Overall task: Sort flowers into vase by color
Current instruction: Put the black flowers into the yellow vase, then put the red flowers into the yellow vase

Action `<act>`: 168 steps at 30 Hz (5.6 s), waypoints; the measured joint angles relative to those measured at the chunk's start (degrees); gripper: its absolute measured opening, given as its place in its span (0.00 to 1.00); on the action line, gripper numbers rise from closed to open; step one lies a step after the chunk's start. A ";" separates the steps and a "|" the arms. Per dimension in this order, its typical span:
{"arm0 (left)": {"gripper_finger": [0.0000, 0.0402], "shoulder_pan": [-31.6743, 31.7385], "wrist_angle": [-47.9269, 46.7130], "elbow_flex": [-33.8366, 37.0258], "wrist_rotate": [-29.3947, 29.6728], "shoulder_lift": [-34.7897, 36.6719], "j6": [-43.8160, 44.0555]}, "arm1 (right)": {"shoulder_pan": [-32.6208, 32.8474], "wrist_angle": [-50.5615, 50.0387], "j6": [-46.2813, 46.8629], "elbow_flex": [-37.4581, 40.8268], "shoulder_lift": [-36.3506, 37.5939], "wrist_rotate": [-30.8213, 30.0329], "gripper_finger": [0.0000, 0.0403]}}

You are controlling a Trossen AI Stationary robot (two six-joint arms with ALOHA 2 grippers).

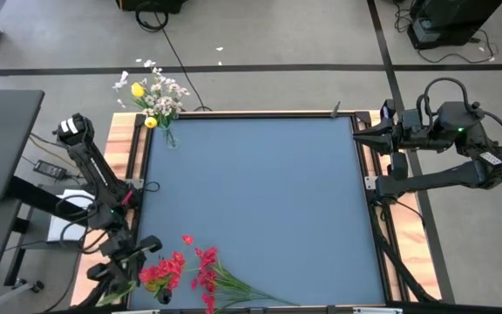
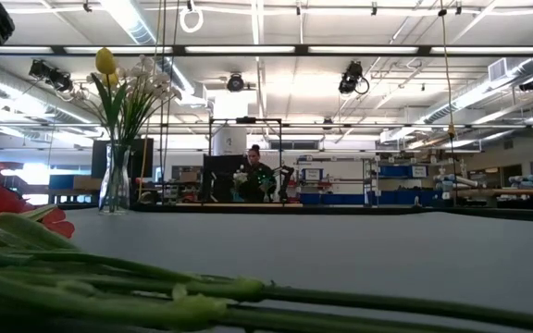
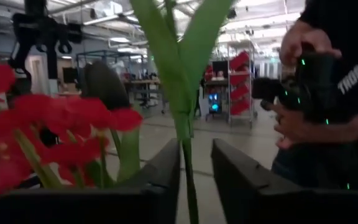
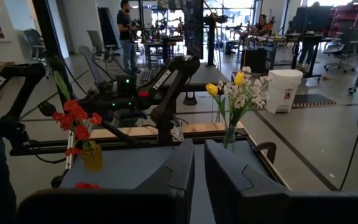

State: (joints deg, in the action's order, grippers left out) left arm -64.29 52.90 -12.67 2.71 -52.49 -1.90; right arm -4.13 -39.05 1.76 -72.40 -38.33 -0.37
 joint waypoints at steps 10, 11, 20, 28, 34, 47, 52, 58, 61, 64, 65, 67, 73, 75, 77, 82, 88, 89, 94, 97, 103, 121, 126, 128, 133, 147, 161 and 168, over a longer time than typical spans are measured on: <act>0.55 0.00 0.85 0.00 0.41 0.79 0.02 | 0.00 0.00 0.02 0.00 -0.01 0.00 0.12; 0.55 0.00 0.74 0.00 0.42 0.79 0.03 | 0.00 0.00 0.02 0.00 -0.01 0.01 0.12; 0.54 0.00 0.16 0.00 2.77 0.82 -0.84 | 0.00 -0.01 0.01 0.00 0.00 0.00 0.12; 0.34 -0.04 -0.26 0.00 5.91 2.83 -3.73 | 0.01 -0.02 0.02 0.00 -0.02 0.01 0.12; 0.14 0.00 -3.55 0.00 7.31 5.41 -3.90 | 0.00 0.00 0.02 0.00 0.00 -0.01 0.12; 0.03 -3.44 -11.71 0.00 6.95 11.31 -6.89 | 0.00 -0.02 0.02 0.00 -0.01 0.00 0.12; 0.03 -3.50 -11.37 0.00 5.80 11.30 0.26 | 0.01 0.00 0.00 0.00 -0.02 -0.01 0.12; 0.03 -4.18 -10.95 -0.75 4.08 11.75 2.92 | -0.01 -0.02 0.00 0.00 0.00 -0.01 0.12; 0.02 -4.43 -12.64 -1.76 4.08 12.76 1.54 | 0.00 0.00 0.02 0.00 -0.02 -0.01 0.12; 0.02 -4.44 -18.69 -2.39 4.08 15.00 0.91 | 0.01 0.00 0.02 0.00 0.00 0.01 0.12; 0.02 -4.42 -20.54 -2.52 4.10 15.79 0.73 | 0.01 -0.02 0.00 0.00 -0.02 0.01 0.12; 0.02 -4.42 -23.77 -2.80 4.10 17.49 0.01 | 0.01 -0.02 0.00 0.00 -0.02 0.01 0.12; 0.02 -4.28 -28.04 -2.85 4.27 20.12 -0.40 | -0.01 0.00 0.02 0.00 0.00 0.01 0.12; 0.02 -4.28 -28.84 -3.74 4.30 20.43 -0.37 | -0.01 0.00 0.00 0.00 0.00 0.01 0.12; 0.02 -4.28 -29.63 -5.22 4.28 20.40 -1.17 | 0.00 -0.01 0.01 0.00 -0.02 0.00 0.12; 0.02 -4.05 -31.17 -7.15 4.34 21.47 -3.68 | 0.01 -0.02 0.02 0.00 0.00 -0.01 0.12; 0.02 -3.65 -31.56 -7.06 4.51 21.38 -3.22 | 0.01 0.00 0.02 0.00 0.00 -0.01 0.12; 0.02 -3.65 -31.34 -6.61 4.49 21.38 -3.18 | 0.00 0.00 0.02 0.00 0.00 0.00 0.12; 0.02 -3.65 -27.59 -1.28 4.07 21.29 0.97 | 0.01 -0.02 0.00 0.00 0.00 0.01 0.12; 0.02 -3.69 -24.08 1.25 4.03 21.31 1.76 | -0.01 0.00 0.01 0.00 0.00 0.00 0.12; 0.07 -3.69 -20.48 3.81 4.22 21.38 1.26 | 0.01 -0.02 0.02 0.00 0.00 -0.01 0.12; 0.82 -3.69 -16.21 6.43 6.33 21.54 7.32 | 0.01 0.00 0.02 0.00 0.00 -0.01 0.12; 0.91 -3.69 -29.17 1.85 4.98 24.88 5.35 | -0.01 -0.02 0.02 0.00 0.00 0.00 0.12; 0.91 -3.65 -38.65 -1.04 5.55 27.15 3.66 | 0.00 0.00 0.01 0.00 -0.01 0.00 0.12; 0.91 -3.65 -63.76 -12.32 10.35 31.45 0.59 | 0.01 -0.02 0.01 0.00 -0.01 0.00 0.12; 0.91 -2.22 -67.03 -12.27 10.74 31.25 7.28 | 0.01 -0.02 0.00 0.00 -0.02 -0.01 0.12; 0.91 -2.34 -75.98 -11.10 -3.97 21.65 2.48 | 0.00 0.00 0.01 0.00 -0.02 0.00 0.12; 0.91 -0.24 -79.12 -11.45 -2.36 20.98 10.89 | 0.01 0.00 0.00 0.00 -0.02 -0.01 0.12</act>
State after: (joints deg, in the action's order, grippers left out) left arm -64.53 -26.23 -24.11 0.35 -31.51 8.98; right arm -4.12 -39.05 1.76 -72.40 -38.34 -0.38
